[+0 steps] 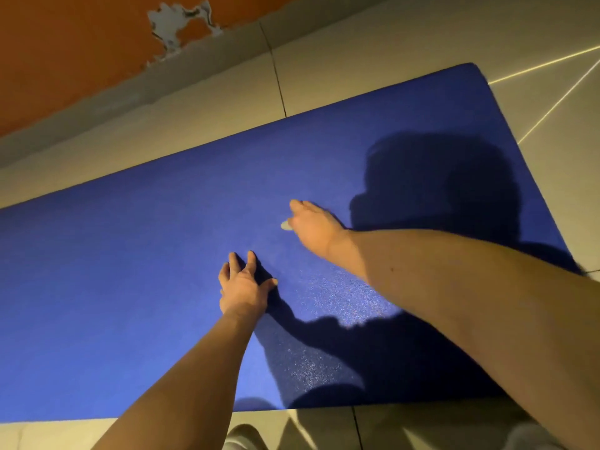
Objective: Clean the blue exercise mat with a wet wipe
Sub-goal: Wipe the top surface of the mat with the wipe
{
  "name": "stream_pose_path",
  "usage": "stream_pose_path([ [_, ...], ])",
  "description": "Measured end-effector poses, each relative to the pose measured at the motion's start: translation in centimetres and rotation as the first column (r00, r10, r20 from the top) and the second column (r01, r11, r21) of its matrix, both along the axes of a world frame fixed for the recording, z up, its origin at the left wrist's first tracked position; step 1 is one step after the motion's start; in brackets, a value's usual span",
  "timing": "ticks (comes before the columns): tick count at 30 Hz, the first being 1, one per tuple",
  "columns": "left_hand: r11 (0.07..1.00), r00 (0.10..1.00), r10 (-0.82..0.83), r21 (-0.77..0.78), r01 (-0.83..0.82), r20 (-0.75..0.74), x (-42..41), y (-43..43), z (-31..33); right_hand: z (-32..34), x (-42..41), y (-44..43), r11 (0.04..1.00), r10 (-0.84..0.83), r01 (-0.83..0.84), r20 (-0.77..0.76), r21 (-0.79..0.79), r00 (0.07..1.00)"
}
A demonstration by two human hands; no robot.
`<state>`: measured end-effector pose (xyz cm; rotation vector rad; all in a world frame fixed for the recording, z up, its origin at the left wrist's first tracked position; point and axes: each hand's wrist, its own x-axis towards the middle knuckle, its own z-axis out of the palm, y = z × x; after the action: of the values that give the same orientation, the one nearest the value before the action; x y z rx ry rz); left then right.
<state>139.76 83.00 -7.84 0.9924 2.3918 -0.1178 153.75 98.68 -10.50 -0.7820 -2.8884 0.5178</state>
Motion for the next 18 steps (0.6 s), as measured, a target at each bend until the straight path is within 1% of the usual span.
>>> stream_pose_path([
  [1, 1.0, 1.0, 0.0, -0.007, 0.0, -0.003, 0.0, 0.1, 0.0, 0.5, 1.2, 1.8, 0.988, -0.133, 0.129, -0.047, -0.083, 0.99],
  [2, 1.0, 1.0, 0.002, -0.013, -0.002, -0.003, 0.0, 0.1, 0.0, 1.4, 2.8, 4.3, 0.938, -0.289, 0.293, 0.05, -0.184, 0.956],
  [3, 1.0, 1.0, 0.005, -0.015, -0.005, -0.003, 0.0, 0.2, -0.1, 1.9, 4.3, 6.2, 0.87, -0.433, 0.437, 0.071, -0.23, 0.899],
  [4, 1.0, 1.0, 0.006, -0.012, -0.006, -0.002, 0.0, 0.2, -0.1, 2.2, 4.9, 7.1, 0.808, -0.54, 0.533, 0.047, -0.252, 0.84],
  [5, 1.0, 1.0, 0.001, -0.009, -0.001, -0.003, 0.0, 0.2, -0.1, 2.2, 5.1, 7.2, 0.763, -0.604, 0.586, 0.024, -0.275, 0.797],
  [6, 1.0, 1.0, -0.007, -0.008, 0.007, -0.006, 0.0, 0.1, -0.1, 1.9, 5.1, 6.6, 0.705, -0.653, 0.617, 0.02, -0.35, 0.757],
  [7, 1.0, 1.0, -0.014, -0.006, 0.014, -0.012, 0.0, 0.1, -0.1, 1.6, 4.2, 5.5, 0.63, -0.708, 0.614, -0.026, -0.476, 0.706],
  [8, 1.0, 1.0, -0.02, -0.005, 0.02, -0.016, 0.0, 0.1, -0.1, 1.4, 3.3, 4.1, 0.622, -0.716, 0.59, -0.068, -0.515, 0.695],
  [9, 1.0, 1.0, -0.023, -0.006, 0.023, -0.017, 0.0, 0.1, -0.1, 1.6, 3.1, 3.3, 0.654, -0.629, 0.503, -0.037, -0.565, 0.777],
  [10, 1.0, 1.0, -0.023, -0.007, 0.023, -0.014, 0.0, 0.1, -0.1, 2.3, 2.1, 2.0, 0.707, -0.55, 0.517, 0.084, -0.482, 0.831],
  [11, 1.0, 1.0, -0.022, -0.008, 0.022, -0.012, 0.1, 0.1, -0.1, 2.3, 1.0, 1.0, 0.765, -0.506, 0.507, 0.115, -0.397, 0.855],
  [12, 1.0, 1.0, -0.022, -0.01, 0.022, -0.01, 0.1, 0.1, -0.1, 2.6, -0.1, -0.6, 0.792, -0.476, 0.471, 0.09, -0.39, 0.875],
  [13, 1.0, 1.0, -0.025, -0.011, 0.025, -0.006, 0.1, 0.1, 0.0, 2.2, -1.1, -1.7, 0.833, -0.403, 0.407, 0.093, -0.375, 0.91],
  [14, 1.0, 1.0, -0.028, -0.012, 0.028, 0.0, 0.1, 0.2, 0.1, 2.0, -2.1, -2.9, 0.837, -0.396, 0.373, 0.029, -0.401, 0.918],
  [15, 0.999, 0.999, -0.032, -0.015, 0.032, 0.006, 0.0, 0.3, 0.2, 1.8, -2.8, -3.5, 0.835, -0.365, 0.333, 0.011, -0.438, 0.931],
  [16, 0.999, 0.999, -0.041, -0.018, 0.041, 0.0, -0.1, 0.3, 0.2, 1.3, -3.2, -3.9, 0.859, -0.305, 0.286, 0.026, -0.425, 0.952],
  [18, 0.997, 0.996, -0.073, -0.004, 0.073, -0.059, -0.4, 0.4, 0.3, 0.8, -2.8, -2.4, 0.942, -0.145, 0.162, 0.079, -0.293, 0.986],
])
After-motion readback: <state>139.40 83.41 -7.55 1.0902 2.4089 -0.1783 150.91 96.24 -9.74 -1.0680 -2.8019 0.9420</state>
